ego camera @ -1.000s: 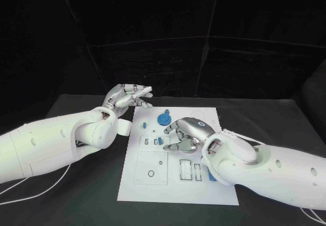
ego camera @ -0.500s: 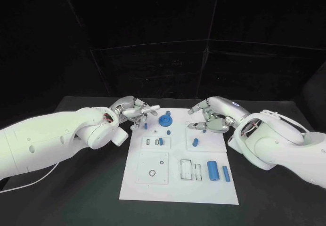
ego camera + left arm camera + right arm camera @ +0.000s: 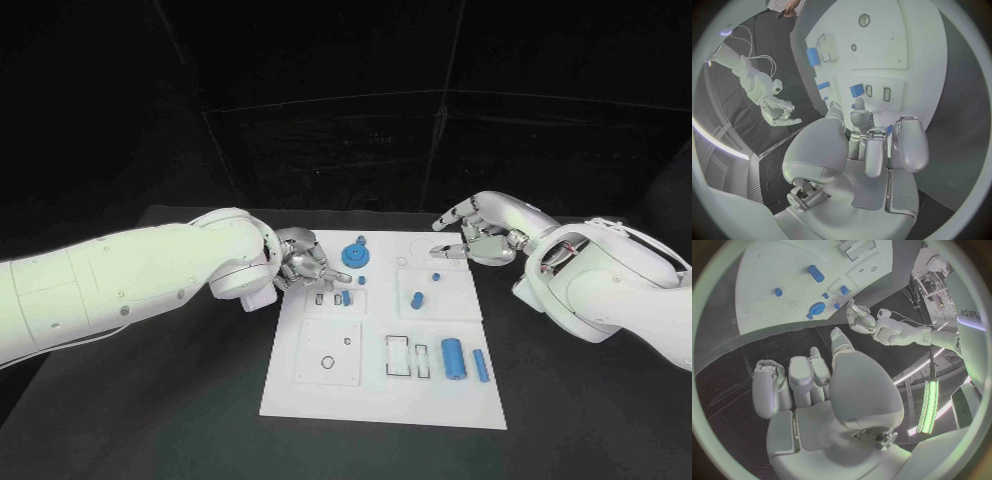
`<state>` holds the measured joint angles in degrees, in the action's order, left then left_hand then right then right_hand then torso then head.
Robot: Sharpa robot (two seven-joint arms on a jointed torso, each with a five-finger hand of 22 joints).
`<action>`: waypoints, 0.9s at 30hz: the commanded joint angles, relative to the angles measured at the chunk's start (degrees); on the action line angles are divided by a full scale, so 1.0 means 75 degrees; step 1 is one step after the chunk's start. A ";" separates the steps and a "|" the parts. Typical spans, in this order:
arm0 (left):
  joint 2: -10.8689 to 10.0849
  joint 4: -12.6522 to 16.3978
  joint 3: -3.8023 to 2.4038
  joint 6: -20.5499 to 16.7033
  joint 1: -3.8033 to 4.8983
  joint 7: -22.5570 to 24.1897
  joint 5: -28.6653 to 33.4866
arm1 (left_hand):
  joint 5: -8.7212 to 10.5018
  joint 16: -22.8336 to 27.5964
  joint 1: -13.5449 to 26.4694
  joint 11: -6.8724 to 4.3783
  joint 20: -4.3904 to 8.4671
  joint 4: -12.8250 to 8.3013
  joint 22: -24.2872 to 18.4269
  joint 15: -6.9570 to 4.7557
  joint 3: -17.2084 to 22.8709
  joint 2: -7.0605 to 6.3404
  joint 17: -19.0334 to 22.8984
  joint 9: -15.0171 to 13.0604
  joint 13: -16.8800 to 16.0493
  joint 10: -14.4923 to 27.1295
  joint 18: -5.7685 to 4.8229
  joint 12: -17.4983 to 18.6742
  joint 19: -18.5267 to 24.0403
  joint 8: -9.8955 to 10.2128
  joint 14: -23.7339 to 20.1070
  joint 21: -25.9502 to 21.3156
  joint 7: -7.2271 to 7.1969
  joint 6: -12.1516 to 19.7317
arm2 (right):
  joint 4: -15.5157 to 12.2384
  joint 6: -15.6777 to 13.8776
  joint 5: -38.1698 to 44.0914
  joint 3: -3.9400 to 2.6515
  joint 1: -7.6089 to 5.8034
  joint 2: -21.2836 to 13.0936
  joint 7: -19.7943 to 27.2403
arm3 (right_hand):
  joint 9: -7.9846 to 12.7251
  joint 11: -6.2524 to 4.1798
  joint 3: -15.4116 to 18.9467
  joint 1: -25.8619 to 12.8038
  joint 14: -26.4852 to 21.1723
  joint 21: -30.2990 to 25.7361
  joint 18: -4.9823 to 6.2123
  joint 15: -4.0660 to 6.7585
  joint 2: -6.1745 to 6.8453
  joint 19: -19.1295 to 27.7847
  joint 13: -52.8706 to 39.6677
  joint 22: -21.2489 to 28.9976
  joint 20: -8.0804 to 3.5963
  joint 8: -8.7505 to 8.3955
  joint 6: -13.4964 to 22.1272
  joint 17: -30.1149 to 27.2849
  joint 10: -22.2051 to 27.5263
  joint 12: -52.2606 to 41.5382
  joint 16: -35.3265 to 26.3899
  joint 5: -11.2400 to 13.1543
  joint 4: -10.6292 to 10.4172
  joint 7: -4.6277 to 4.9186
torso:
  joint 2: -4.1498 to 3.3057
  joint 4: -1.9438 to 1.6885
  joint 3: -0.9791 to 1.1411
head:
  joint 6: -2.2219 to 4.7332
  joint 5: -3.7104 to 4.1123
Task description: Assemble the parts on the task board
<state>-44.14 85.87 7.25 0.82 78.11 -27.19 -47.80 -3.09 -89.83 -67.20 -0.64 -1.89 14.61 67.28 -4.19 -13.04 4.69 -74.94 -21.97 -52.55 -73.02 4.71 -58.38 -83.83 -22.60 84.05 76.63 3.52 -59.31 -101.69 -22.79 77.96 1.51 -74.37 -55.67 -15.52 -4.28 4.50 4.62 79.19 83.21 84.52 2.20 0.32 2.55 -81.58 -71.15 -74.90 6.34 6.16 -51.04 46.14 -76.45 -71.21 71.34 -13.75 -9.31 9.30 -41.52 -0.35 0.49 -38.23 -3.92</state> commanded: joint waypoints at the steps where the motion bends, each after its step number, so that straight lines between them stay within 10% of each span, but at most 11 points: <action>1: 0.0139 -0.0082 0.0026 0.0279 0.0033 -0.0842 -0.0557 | 0.0036 -0.0023 0.0222 -0.0020 0.0044 0.0182 0.0287 -0.0041 -0.0188 -0.0025 -0.2007 -0.0214 -0.0199 -0.0105 -0.0134 -0.0217 -0.0161 -0.0206 0.0794 0.0183 -0.0019 0.0092 | 0.0028 0.0147 0.0000 -0.0006 -0.0019 0.0012 -0.0334 | -0.0013 -0.0039 0.0056 0.0081 -0.0049 -0.0048 0.0072 -0.0009 -0.0021 0.0063 0.0006 -0.0542 -0.0009 0.0044 -0.0082 -0.0008 0.0022 0.0020 -0.0051 -0.0058 -0.0018 -0.0004 | 0.0029 0.0010 0.0005 | -0.0005 0.0007; 27: 0.0926 -0.0568 0.0415 0.0440 0.0185 -0.1193 -0.0548 | 0.0035 -0.0023 0.0233 -0.0065 0.0079 0.0209 0.0686 -0.0078 -0.0422 0.0002 -0.2007 -0.0806 -0.0521 -0.0177 -0.0194 -0.0565 -0.0201 -0.0705 0.0794 0.0441 -0.0065 0.0387 | 0.0223 0.0227 0.0009 -0.0006 -0.0020 0.0229 -0.0480 | -0.0009 -0.0049 0.0172 0.0070 -0.0056 -0.0111 0.0095 0.0002 -0.0060 0.0136 0.0061 -0.0443 -0.0023 0.0085 -0.0087 -0.0102 0.0049 0.0065 -0.0126 -0.0155 -0.0127 -0.0013 | 0.0010 0.0001 0.0000 | -0.0097 -0.0031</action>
<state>-37.30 81.66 10.37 3.13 79.37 -35.37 -51.60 -3.10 -89.83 -64.99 -1.15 -1.72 16.19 72.38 -4.39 -15.88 4.51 -74.93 -27.98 -56.36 -73.93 4.37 -62.40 -84.00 -27.64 83.84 79.72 2.95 -56.90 -100.02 -21.54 77.96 1.50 -74.39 -54.03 -18.90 -4.32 4.29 5.61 79.41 83.22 84.05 2.21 0.32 2.32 -80.98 -70.74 -74.94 6.14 6.43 -51.43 45.44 -76.25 -70.99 70.60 -14.55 -10.30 9.28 -41.48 -0.28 0.47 -38.92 -4.14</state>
